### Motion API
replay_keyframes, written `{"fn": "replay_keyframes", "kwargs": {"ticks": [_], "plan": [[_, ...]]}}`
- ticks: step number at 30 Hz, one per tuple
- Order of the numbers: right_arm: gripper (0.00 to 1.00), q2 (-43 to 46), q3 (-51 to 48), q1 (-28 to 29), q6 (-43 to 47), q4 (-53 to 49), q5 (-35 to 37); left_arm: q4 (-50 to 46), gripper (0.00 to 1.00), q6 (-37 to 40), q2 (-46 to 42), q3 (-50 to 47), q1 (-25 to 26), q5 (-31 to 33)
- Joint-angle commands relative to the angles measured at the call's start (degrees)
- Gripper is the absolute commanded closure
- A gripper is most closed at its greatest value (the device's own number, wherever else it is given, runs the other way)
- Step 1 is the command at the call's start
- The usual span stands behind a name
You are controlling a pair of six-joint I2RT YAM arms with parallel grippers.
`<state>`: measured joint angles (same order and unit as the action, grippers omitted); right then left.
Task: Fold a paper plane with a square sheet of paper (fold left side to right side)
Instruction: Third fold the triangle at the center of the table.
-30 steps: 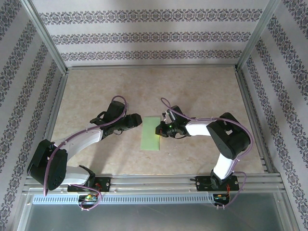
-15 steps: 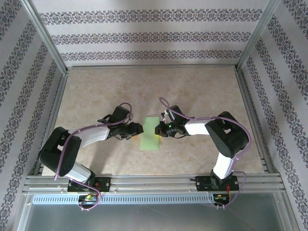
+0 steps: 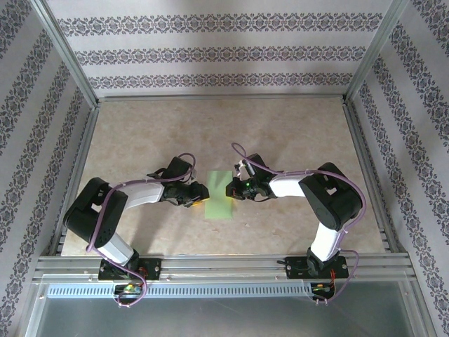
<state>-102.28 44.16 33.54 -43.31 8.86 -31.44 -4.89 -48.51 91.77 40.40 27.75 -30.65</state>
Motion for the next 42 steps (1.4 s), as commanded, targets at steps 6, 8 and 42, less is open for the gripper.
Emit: {"fn": "replay_keyframes", "kwargs": {"ticks": [6, 8, 42], "plan": [[1.00, -1.38, 0.40, -0.23, 1.32, -1.61, 0.86, 5.25, 0.68, -1.59, 2.96, 1.08, 2.23, -3.47], [1.00, -1.41, 0.40, -0.20, 1.31, -1.53, 0.86, 5.45, 0.69, -1.68, 3.07, 1.26, 2.50, -3.61], [0.88, 0.50, 0.62, -0.83, 2.54, -1.40, 1.33, 3.31, 0.87, -2.68, 1.40, 2.43, 3.28, -2.43]]}}
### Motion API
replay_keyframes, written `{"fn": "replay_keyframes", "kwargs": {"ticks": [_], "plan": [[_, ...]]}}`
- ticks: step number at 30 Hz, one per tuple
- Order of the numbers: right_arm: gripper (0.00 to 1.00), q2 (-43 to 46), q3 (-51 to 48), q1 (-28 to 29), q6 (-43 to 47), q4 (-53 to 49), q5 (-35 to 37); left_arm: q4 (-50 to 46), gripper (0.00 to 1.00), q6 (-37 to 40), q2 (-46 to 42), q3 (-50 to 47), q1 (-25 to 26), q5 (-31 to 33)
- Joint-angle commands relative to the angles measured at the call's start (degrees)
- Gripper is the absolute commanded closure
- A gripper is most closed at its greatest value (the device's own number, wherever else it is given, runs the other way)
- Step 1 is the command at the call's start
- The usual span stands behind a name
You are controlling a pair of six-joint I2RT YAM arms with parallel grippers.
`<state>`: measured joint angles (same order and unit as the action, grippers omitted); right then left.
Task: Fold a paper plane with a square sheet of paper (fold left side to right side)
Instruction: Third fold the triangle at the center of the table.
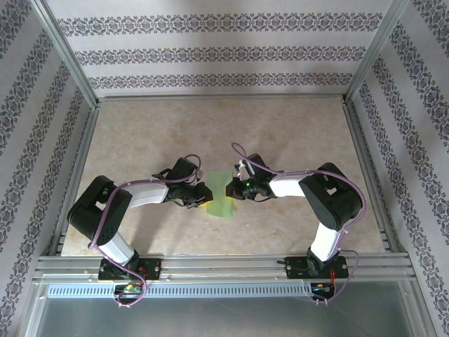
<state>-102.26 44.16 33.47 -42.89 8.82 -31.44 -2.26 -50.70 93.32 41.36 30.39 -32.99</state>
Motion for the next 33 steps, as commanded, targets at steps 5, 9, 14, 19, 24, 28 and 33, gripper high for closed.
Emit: {"fn": "replay_keyframes", "kwargs": {"ticks": [5, 9, 14, 19, 24, 28, 33], "plan": [[0.69, 6.14, -0.01, -1.65, 5.31, -2.11, 4.27, 2.53, 0.93, -3.39, -1.15, 0.54, 0.77, 0.02], [0.56, 12.60, -2.11, -1.58, 9.92, -4.00, 7.69, 3.77, 0.94, -6.42, -2.31, -0.25, 0.82, 1.02], [0.46, 23.29, -7.16, 1.97, 18.50, -6.18, 13.57, 5.03, 0.95, -9.84, -3.05, -0.38, 1.17, 1.62], [0.34, 33.09, -13.00, 12.55, 30.25, -6.38, 24.85, 7.74, 0.96, -12.81, -2.57, -1.10, 1.34, 1.35], [0.30, 32.31, -15.19, 23.98, 39.73, -3.79, 35.11, 8.76, 0.96, -13.72, -2.00, -0.95, 1.78, 1.19], [0.28, 24.88, -11.28, 30.14, 44.34, -4.14, 43.42, 8.77, 0.96, -13.81, -1.93, -1.03, 2.09, 1.35], [0.28, 16.48, -5.38, 31.56, 45.30, -3.85, 48.20, 8.85, 0.96, -13.89, -1.98, -1.37, 2.13, 1.32]]}}
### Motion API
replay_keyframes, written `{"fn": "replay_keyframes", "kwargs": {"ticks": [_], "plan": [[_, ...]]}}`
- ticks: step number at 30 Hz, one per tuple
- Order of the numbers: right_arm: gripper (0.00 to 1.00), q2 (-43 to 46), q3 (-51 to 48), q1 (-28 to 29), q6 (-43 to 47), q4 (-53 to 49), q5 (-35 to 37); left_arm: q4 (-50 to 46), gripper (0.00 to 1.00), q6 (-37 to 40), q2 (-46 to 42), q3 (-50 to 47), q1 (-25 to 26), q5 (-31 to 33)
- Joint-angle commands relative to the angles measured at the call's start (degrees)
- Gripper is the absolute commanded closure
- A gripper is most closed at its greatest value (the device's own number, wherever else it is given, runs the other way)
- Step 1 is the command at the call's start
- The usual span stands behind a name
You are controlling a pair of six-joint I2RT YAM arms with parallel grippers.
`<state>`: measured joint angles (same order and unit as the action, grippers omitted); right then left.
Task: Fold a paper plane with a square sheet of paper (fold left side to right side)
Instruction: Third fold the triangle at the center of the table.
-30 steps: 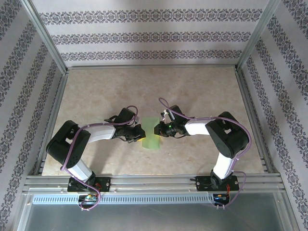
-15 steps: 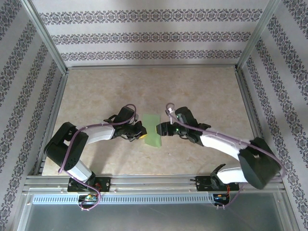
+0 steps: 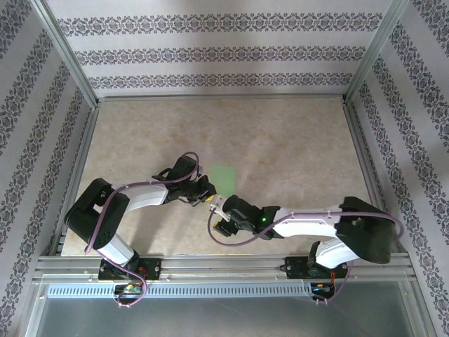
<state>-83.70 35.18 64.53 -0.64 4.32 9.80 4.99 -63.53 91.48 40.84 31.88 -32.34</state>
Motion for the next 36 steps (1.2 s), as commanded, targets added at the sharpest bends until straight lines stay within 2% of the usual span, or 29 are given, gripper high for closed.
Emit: {"fn": "replay_keyframes", "kwargs": {"ticks": [1, 6, 11, 15, 21, 26, 30, 36], "plan": [[0.29, -3.26, 4.42, 0.52, 3.18, 0.69, 7.59, 1.60, 0.96, -1.05, -0.12, -0.85, 0.65, 0.61], [0.45, -5.93, 6.78, 0.55, 3.53, 1.23, 8.59, 1.18, 0.96, -0.64, -0.16, -0.76, 0.76, 0.50], [0.71, -5.70, 6.59, 0.52, 3.37, 0.24, 7.64, 0.50, 0.95, -0.11, -0.34, -0.70, 0.74, 1.00], [1.00, -5.04, 5.84, 0.55, 2.72, -0.71, 6.89, -1.36, 0.82, 1.15, -1.31, -0.04, 0.69, 1.61], [1.00, -4.40, 4.73, -0.01, 0.14, -1.00, 4.08, -8.12, 0.63, 5.73, -6.12, 1.43, -1.85, 1.87], [1.00, -3.75, 4.15, -1.87, -3.12, -0.76, -1.62, -13.12, 0.58, 9.55, -11.32, 1.28, -7.10, 1.53], [1.00, -3.36, 3.56, -4.20, -6.07, 0.21, -7.86, -13.46, 0.60, 12.16, -11.16, 2.49, -10.28, -0.45], [1.00, -2.56, 1.96, -7.28, -10.52, 2.66, -15.48, -10.97, 0.76, 15.31, -1.92, 8.34, -10.20, -5.68]]}}
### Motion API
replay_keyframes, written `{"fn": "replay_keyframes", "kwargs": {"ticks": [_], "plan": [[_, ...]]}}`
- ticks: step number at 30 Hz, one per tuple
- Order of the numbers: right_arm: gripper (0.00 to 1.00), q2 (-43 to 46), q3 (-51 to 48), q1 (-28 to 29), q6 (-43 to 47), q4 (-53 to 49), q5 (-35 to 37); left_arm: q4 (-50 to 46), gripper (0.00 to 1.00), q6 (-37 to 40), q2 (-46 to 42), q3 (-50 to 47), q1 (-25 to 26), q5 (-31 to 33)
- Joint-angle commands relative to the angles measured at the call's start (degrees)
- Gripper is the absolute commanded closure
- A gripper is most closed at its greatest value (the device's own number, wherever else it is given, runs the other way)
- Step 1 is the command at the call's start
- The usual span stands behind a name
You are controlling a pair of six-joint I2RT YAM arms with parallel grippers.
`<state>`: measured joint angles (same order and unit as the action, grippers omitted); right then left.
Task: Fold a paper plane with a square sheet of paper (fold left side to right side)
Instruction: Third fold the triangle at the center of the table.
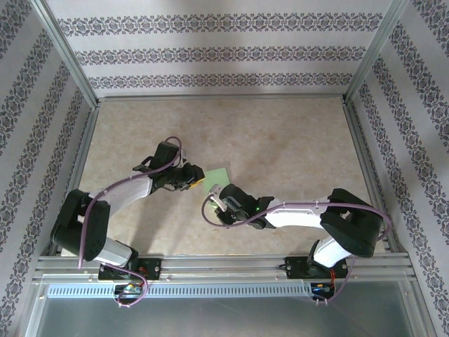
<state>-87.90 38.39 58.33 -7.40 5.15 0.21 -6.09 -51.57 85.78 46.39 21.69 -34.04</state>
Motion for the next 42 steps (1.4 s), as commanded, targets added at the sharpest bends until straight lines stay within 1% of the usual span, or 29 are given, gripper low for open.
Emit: {"fn": "replay_keyframes", "kwargs": {"ticks": [1, 8, 12, 16, 21, 25, 42], "plan": [[1.00, 1.67, -1.43, -1.42, -4.16, 2.05, -6.77, 0.72, 0.77, 3.53, 5.28, 3.65, 0.27, -4.87], [1.00, 1.63, -2.16, -3.81, -6.43, 2.83, -11.99, -2.28, 0.81, 8.52, 16.28, 12.16, 3.00, -7.38], [1.00, 1.46, -2.27, -4.84, -7.52, 3.27, -13.98, -4.73, 0.83, 10.90, 21.09, 14.99, 3.96, -6.87], [1.00, 0.96, -2.27, -5.74, -8.23, 3.63, -16.15, -6.17, 0.84, 12.66, 24.12, 16.11, 4.76, -6.21], [1.00, 0.46, -2.18, -7.12, -9.32, 3.81, -17.94, -7.15, 0.85, 13.99, 25.90, 15.74, 5.32, -4.88], [1.00, 0.06, -2.02, -8.20, -10.30, 3.51, -17.88, -8.24, 0.86, 15.09, 26.80, 15.61, 5.47, -3.92], [1.00, -3.59, 0.54, -13.65, -14.04, 0.21, -14.36, -7.71, 0.88, 14.76, 27.69, 15.66, 6.14, -3.66]]}}
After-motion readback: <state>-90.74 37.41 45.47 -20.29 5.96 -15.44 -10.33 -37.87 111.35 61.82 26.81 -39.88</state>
